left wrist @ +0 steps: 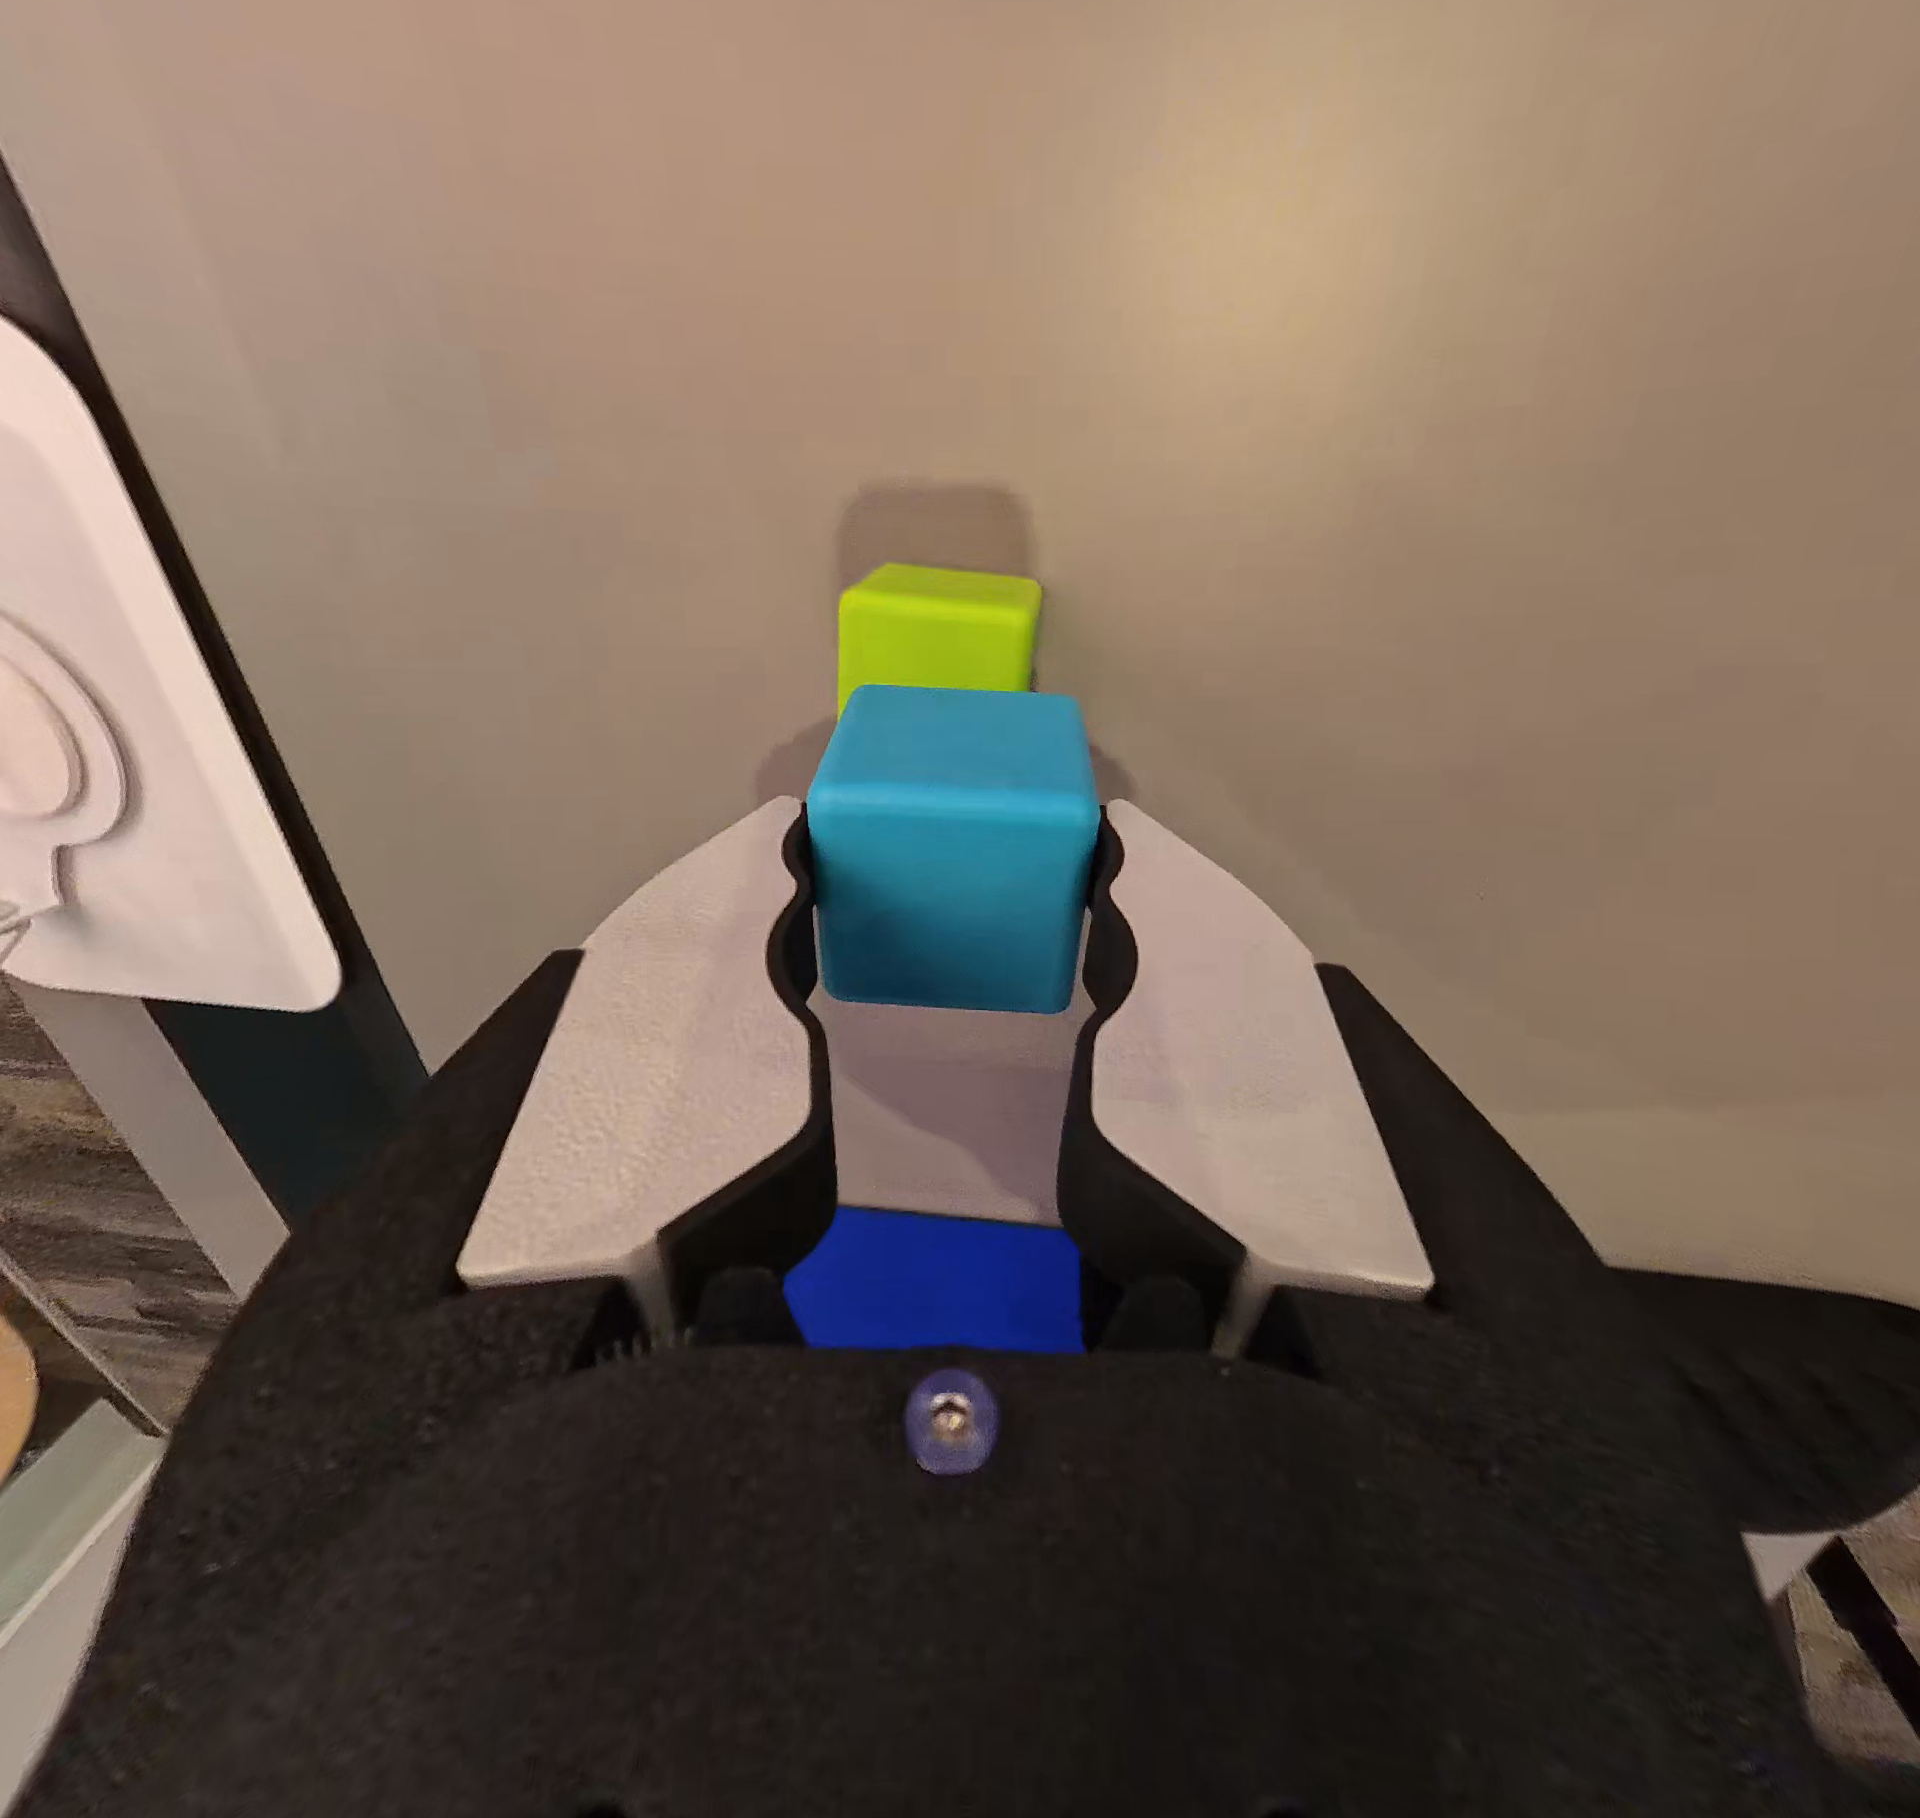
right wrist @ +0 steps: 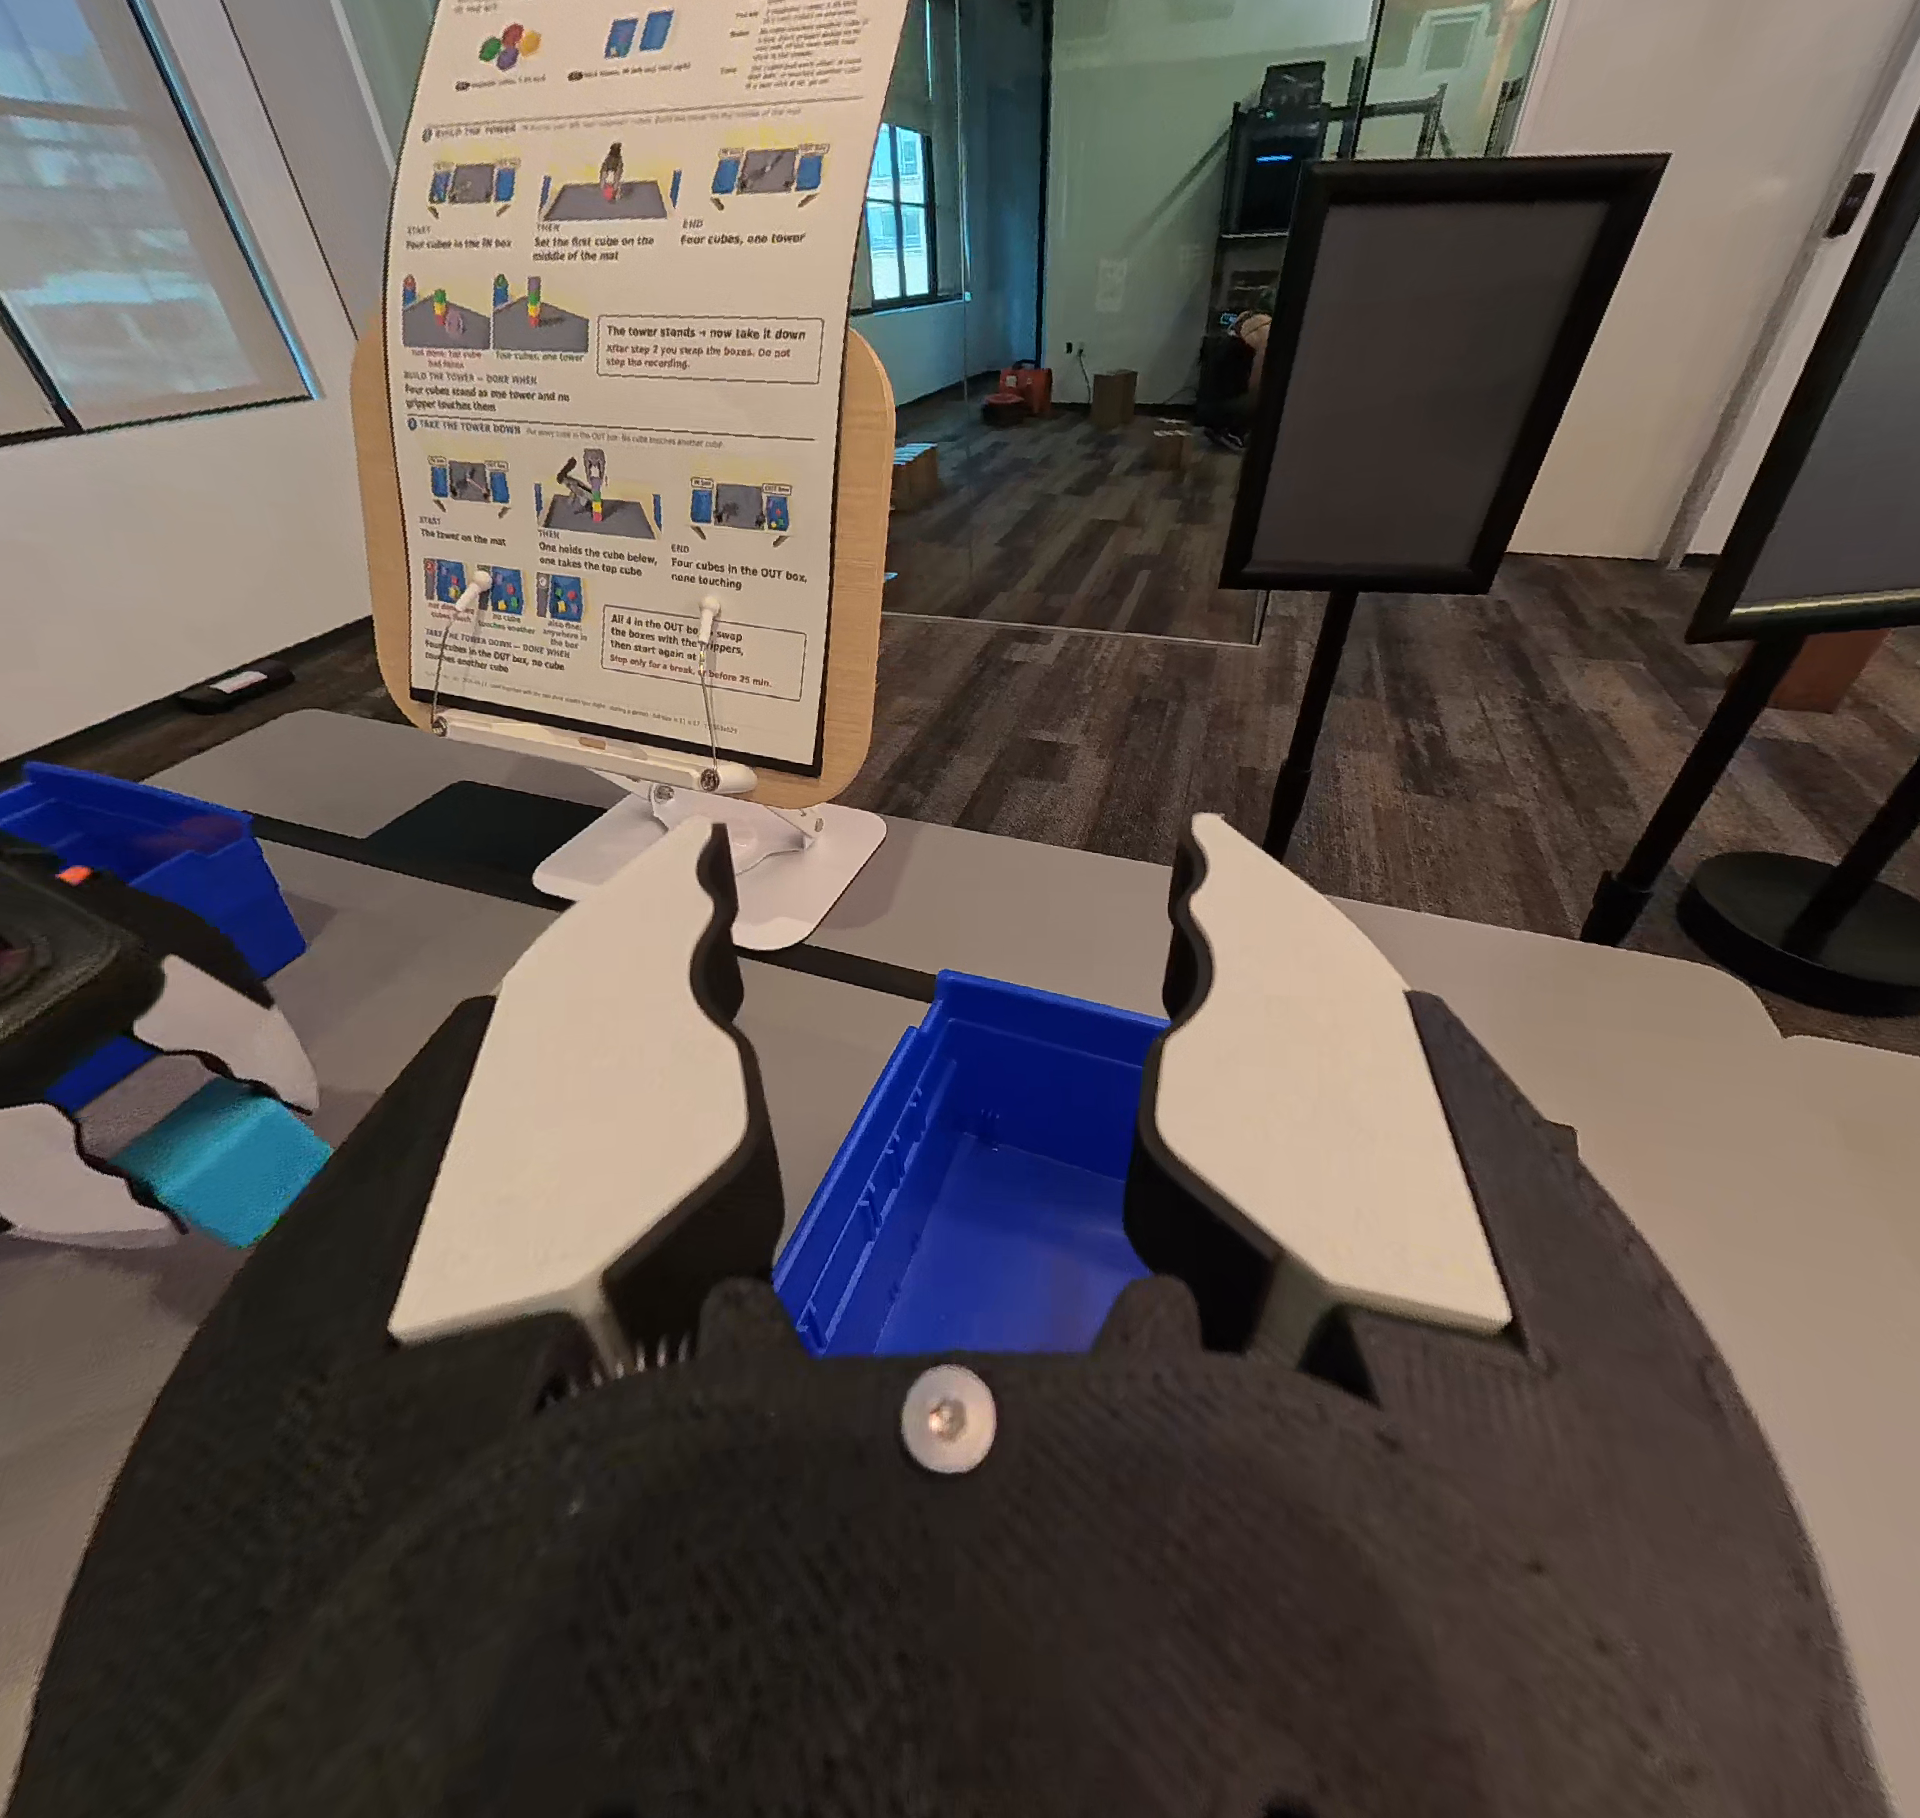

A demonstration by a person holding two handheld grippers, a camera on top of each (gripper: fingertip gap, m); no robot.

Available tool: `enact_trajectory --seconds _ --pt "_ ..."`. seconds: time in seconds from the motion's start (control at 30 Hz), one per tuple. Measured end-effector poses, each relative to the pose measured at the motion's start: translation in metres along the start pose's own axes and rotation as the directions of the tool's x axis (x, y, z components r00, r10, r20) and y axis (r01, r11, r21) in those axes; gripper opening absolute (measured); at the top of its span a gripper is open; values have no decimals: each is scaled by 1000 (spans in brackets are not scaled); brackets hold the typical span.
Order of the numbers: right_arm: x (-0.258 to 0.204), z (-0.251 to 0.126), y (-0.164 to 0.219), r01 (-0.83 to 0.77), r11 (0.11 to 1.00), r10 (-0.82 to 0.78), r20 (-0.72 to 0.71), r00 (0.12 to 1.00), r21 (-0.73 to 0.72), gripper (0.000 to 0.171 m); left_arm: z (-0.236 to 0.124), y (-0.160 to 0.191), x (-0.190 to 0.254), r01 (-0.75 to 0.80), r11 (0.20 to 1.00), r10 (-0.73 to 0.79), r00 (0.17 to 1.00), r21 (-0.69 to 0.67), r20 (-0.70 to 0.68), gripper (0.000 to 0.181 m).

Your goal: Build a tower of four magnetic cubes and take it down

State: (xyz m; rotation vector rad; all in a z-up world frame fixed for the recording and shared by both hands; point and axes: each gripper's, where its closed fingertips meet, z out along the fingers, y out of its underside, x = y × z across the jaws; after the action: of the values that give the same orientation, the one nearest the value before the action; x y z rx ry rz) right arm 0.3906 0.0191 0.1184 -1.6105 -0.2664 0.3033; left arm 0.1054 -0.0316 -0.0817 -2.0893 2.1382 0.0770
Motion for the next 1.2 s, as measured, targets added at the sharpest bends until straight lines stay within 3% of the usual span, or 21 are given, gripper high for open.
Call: enact_trajectory --seconds 0.87,0.93,1.07,1.2 --pt "3 6 7 -5 1000 5 6 1000 -28 81 28 -7 -8 22 999 -23 998 -27 -53 49" --pt "3 7 9 -5 999 6 1 1000 -33 81 26 -9 -11 35 999 -35 999 -10 -38 62" --pt "4 7 10 -10 999 10 5 1000 -37 81 2 -8 -18 42 998 -42 999 57 10 70" --pt "7 6 9 -17 999 17 6 1000 -27 81 -51 16 -35 126 975 -143 986 185 83 67"
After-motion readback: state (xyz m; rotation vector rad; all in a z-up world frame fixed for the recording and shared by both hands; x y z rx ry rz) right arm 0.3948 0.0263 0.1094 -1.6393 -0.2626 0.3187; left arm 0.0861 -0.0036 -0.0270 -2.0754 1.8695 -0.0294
